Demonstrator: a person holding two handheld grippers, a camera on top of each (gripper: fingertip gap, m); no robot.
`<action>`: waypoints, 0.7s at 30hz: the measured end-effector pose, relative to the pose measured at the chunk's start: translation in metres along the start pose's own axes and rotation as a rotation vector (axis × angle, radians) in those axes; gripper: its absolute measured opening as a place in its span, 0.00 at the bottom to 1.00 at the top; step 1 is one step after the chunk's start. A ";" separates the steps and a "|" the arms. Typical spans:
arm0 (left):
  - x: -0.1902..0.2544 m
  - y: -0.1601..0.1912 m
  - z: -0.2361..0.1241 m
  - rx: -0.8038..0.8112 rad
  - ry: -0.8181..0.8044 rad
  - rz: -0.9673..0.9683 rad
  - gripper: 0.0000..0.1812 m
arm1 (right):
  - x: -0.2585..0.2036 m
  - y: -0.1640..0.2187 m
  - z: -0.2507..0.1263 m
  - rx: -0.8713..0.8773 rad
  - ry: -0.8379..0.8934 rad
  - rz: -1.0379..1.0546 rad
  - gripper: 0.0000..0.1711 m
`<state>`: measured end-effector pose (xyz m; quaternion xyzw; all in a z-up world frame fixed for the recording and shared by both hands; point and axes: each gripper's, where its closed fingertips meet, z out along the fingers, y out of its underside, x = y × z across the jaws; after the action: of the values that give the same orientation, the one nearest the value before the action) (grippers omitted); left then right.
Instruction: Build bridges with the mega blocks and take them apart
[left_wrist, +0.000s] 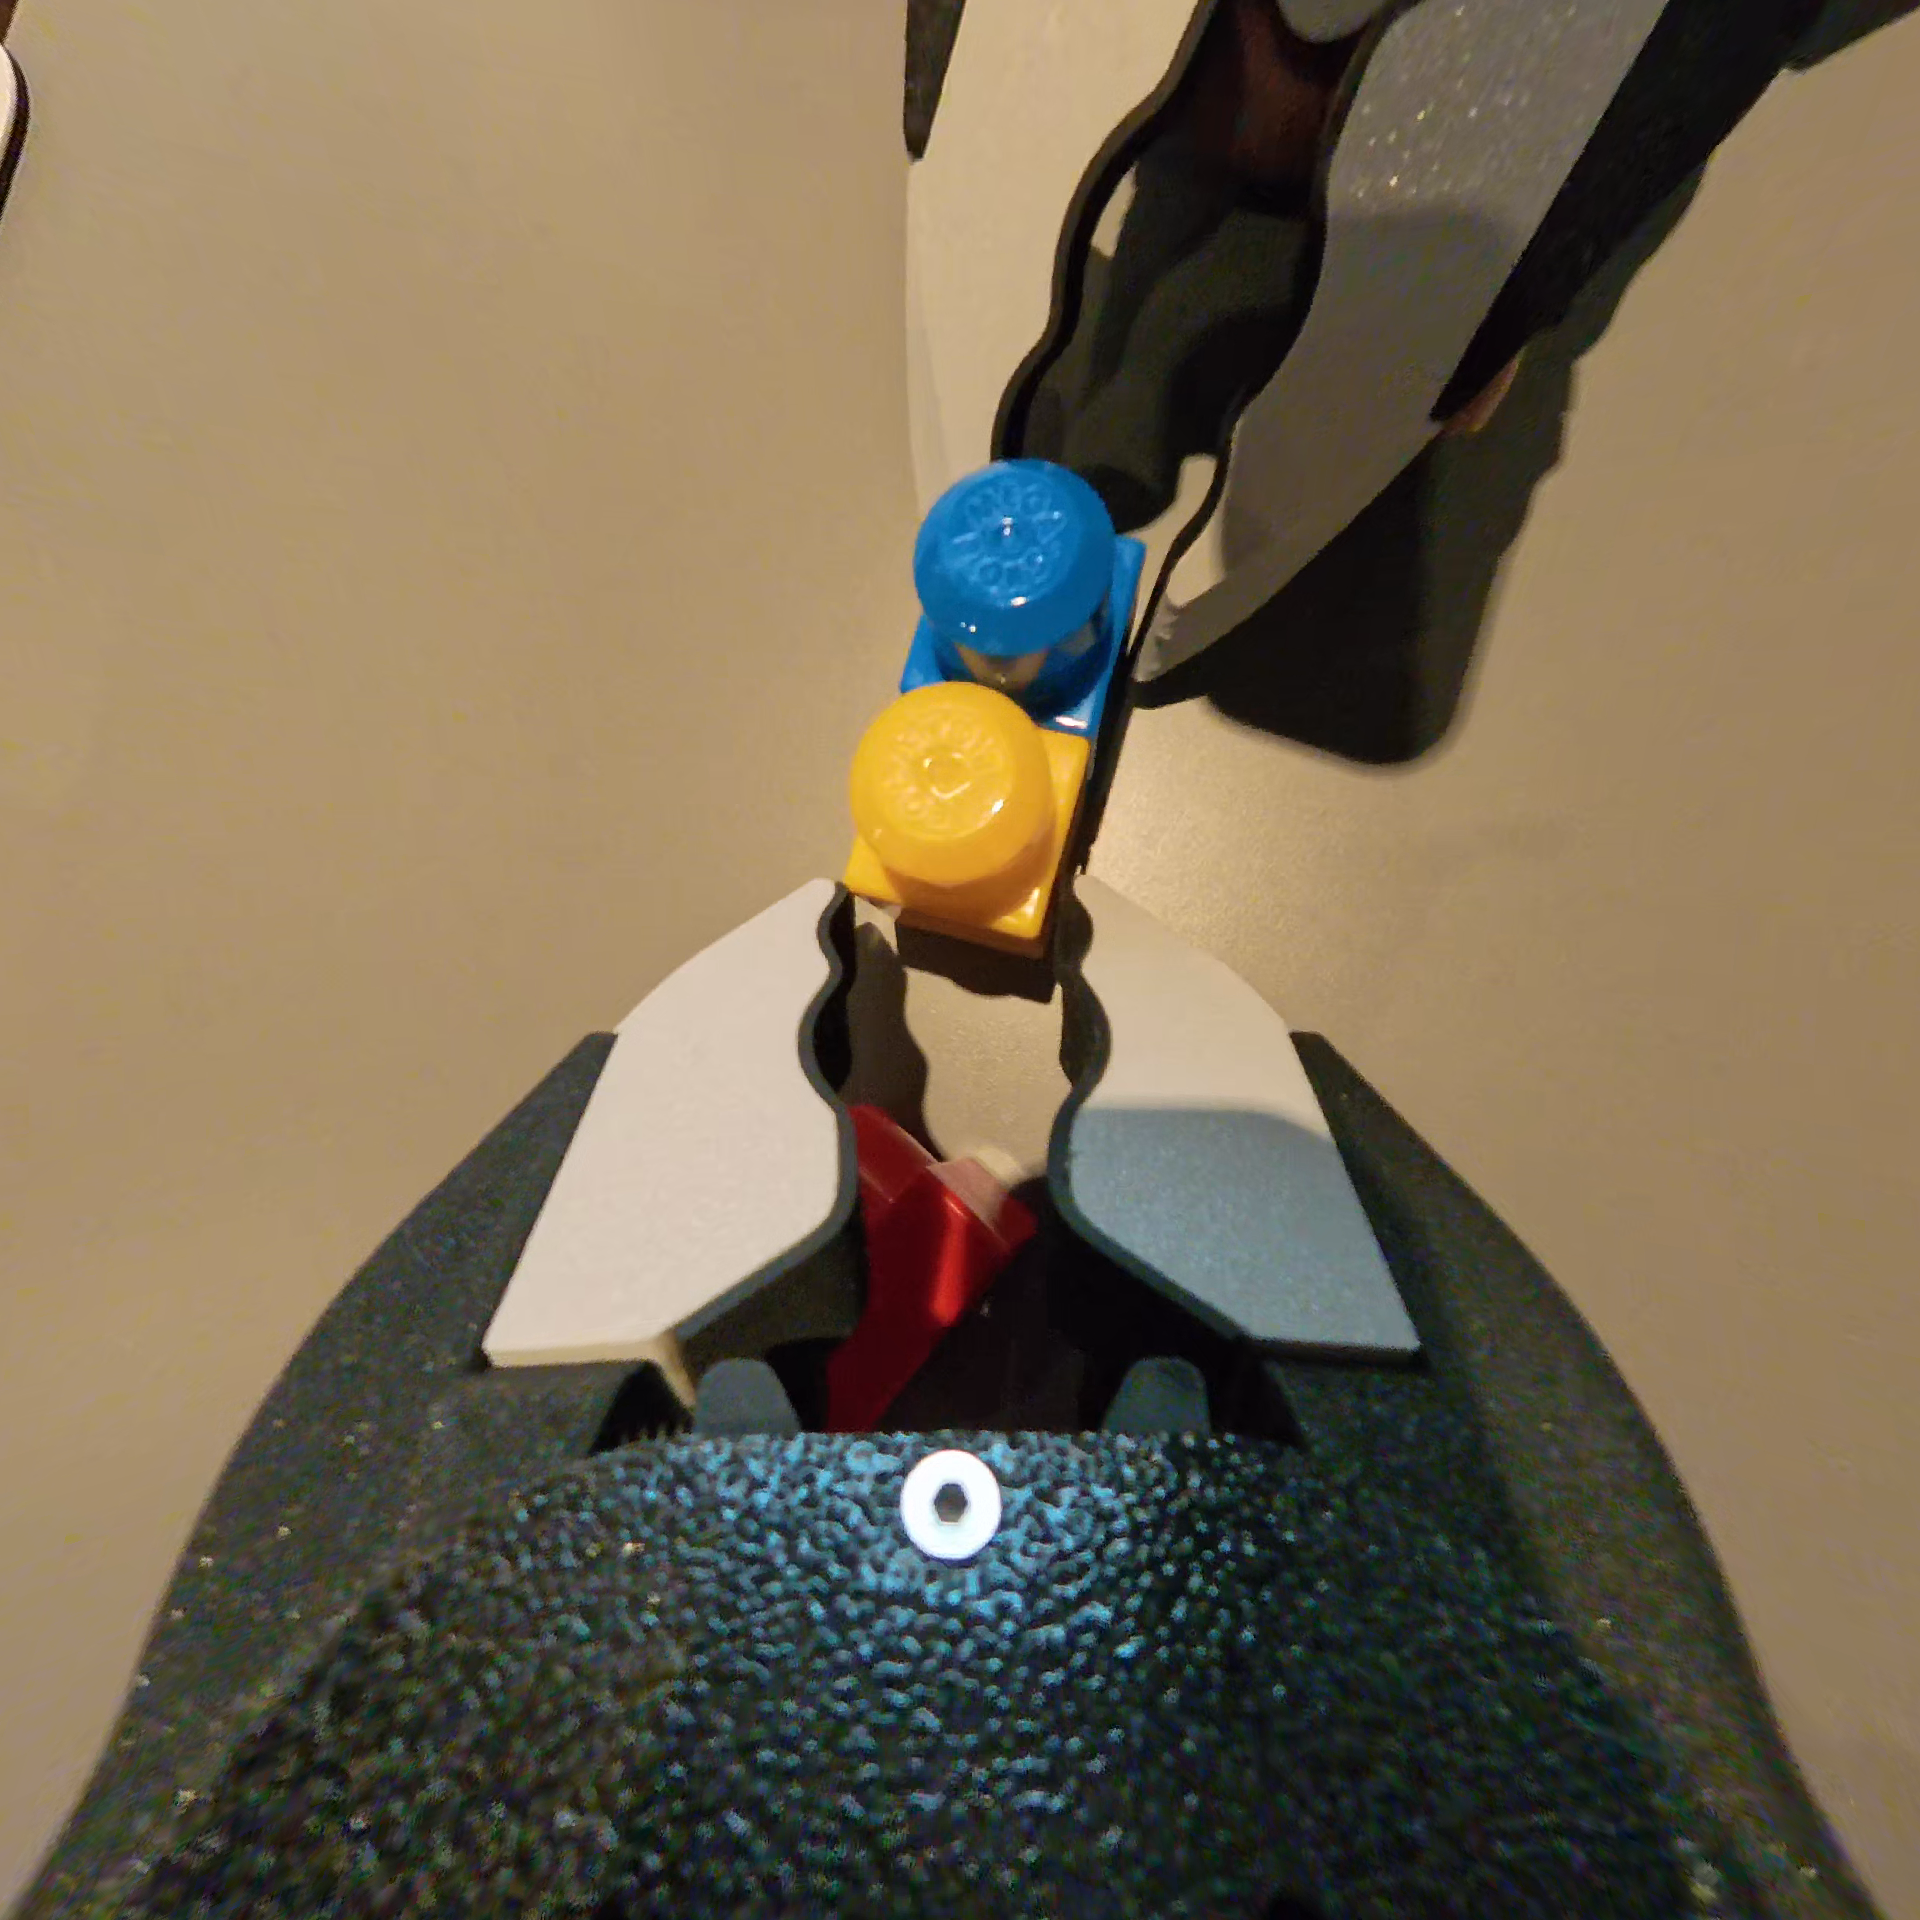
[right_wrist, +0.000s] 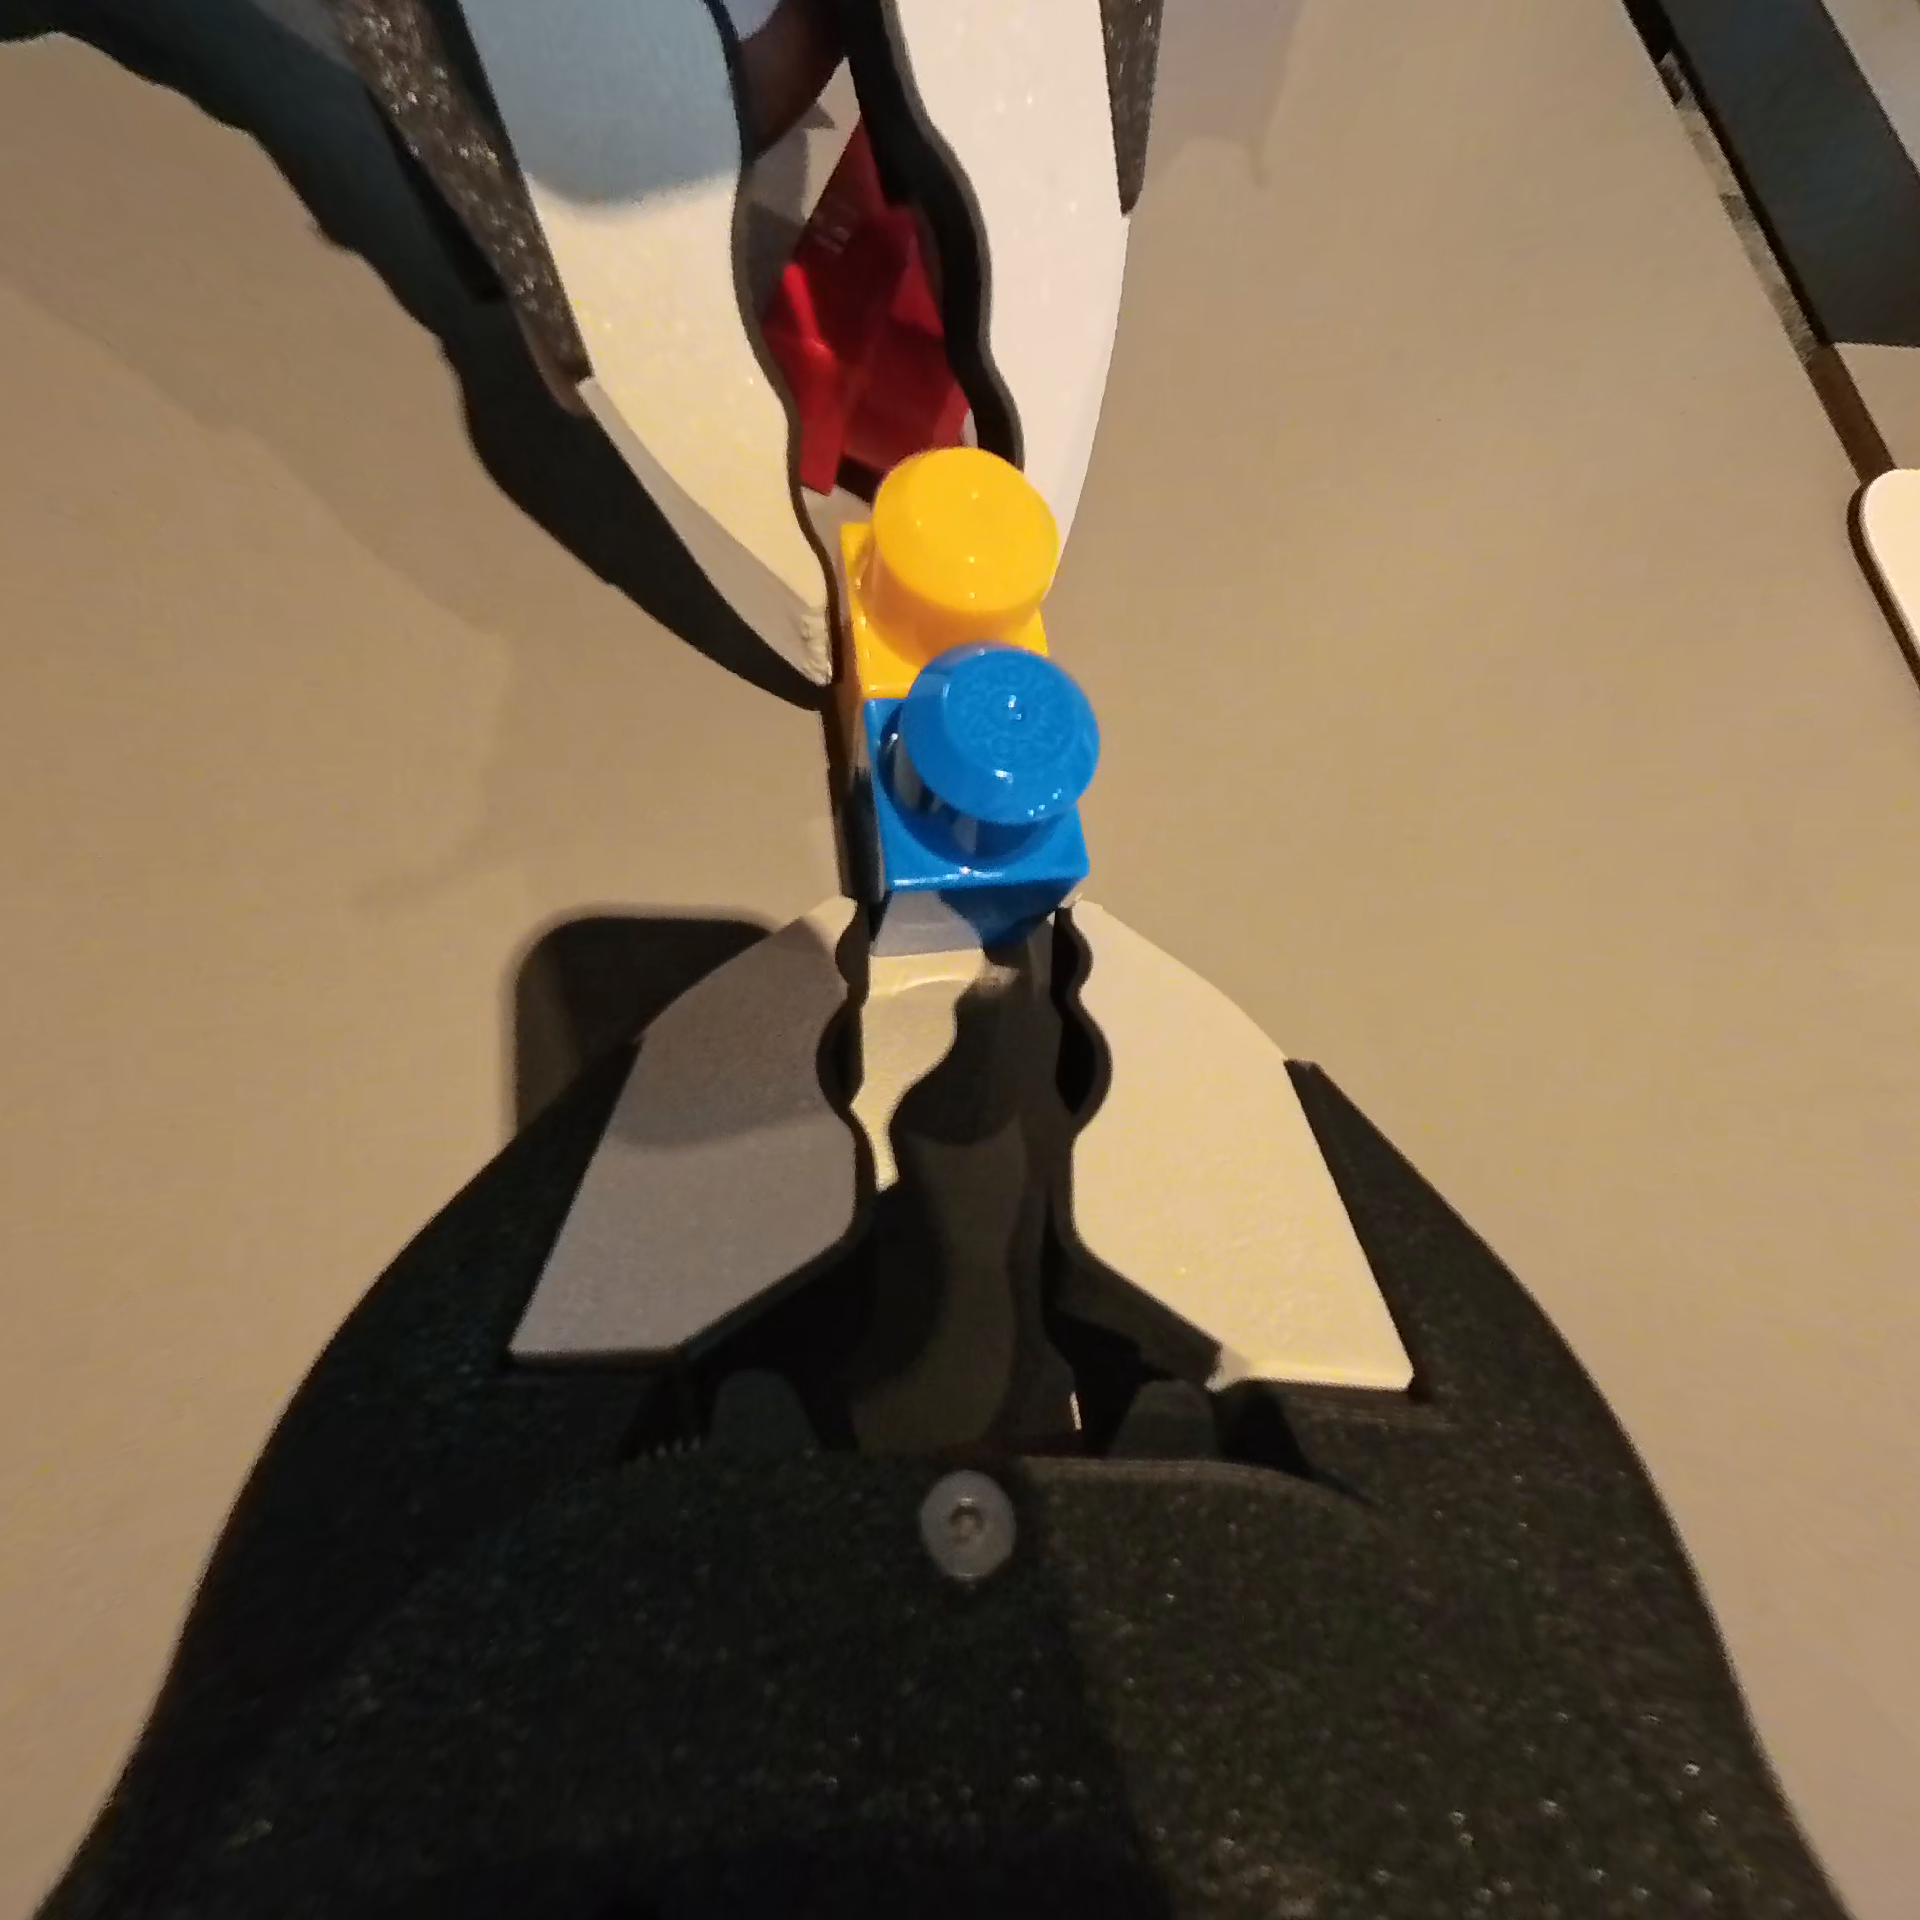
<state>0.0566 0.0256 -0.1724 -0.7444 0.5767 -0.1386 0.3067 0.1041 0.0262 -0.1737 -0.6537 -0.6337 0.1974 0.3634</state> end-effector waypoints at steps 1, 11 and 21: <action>0.000 0.000 0.000 -0.001 -0.001 0.000 0.20 | 0.000 0.000 0.000 0.000 -0.001 0.001 0.20; 0.001 0.010 0.004 -0.063 0.003 0.020 0.20 | 0.000 0.000 0.000 0.001 -0.002 0.005 0.20; -0.018 -0.007 -0.046 0.118 0.004 -0.013 0.27 | -0.001 0.001 -0.001 0.002 -0.016 0.014 0.24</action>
<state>0.0314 0.0297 -0.1302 -0.7285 0.5633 -0.1760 0.3480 0.1056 0.0256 -0.1741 -0.6561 -0.6320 0.2055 0.3575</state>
